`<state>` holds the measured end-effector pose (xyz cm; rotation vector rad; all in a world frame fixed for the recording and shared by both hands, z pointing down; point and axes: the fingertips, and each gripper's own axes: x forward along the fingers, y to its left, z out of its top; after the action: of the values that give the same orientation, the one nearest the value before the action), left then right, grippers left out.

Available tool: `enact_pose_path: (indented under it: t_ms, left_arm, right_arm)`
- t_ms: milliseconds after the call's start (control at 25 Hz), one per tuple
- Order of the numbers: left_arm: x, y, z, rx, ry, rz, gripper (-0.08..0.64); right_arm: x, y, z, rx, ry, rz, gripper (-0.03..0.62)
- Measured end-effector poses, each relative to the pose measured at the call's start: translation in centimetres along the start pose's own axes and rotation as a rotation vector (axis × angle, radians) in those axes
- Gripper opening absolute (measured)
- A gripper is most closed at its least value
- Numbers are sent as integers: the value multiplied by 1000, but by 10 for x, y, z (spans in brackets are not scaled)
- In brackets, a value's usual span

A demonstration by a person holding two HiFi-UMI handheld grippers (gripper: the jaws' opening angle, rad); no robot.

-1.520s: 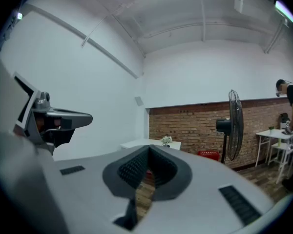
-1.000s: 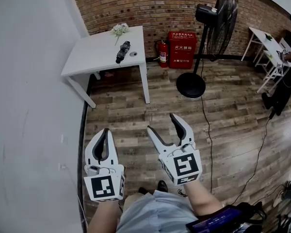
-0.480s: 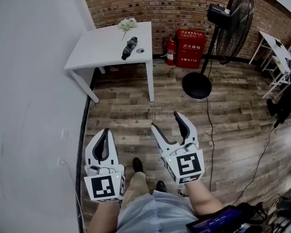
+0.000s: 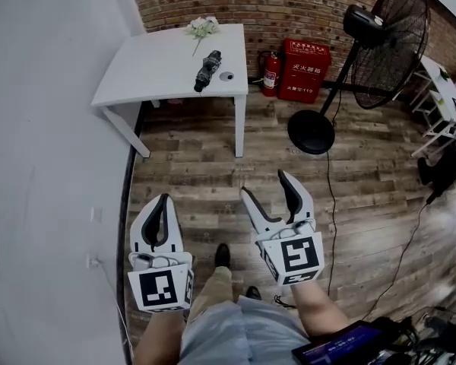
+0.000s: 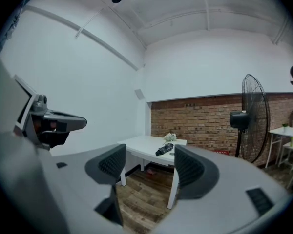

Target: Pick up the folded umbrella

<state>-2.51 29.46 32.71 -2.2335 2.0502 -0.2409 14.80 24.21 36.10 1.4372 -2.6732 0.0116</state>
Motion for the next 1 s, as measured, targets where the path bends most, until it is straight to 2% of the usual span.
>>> enact_pose_path:
  t_ms: [240, 560, 800, 1000]
  left_arm:
    - [57, 40, -3, -10, 1, -24, 6]
    - [115, 93, 4, -12, -46, -44, 6]
    - [146, 121, 14, -15, -92, -47, 6]
    - [165, 127, 13, -23, -104, -65, 6]
  right_arm:
    - [67, -3, 10, -6, 8, -21, 310]
    - [140, -3, 34, -27, -21, -61, 304]
    - [174, -4, 53, -51, -45, -83, 299]
    - [192, -8, 60, -69, -54, -100, 298]
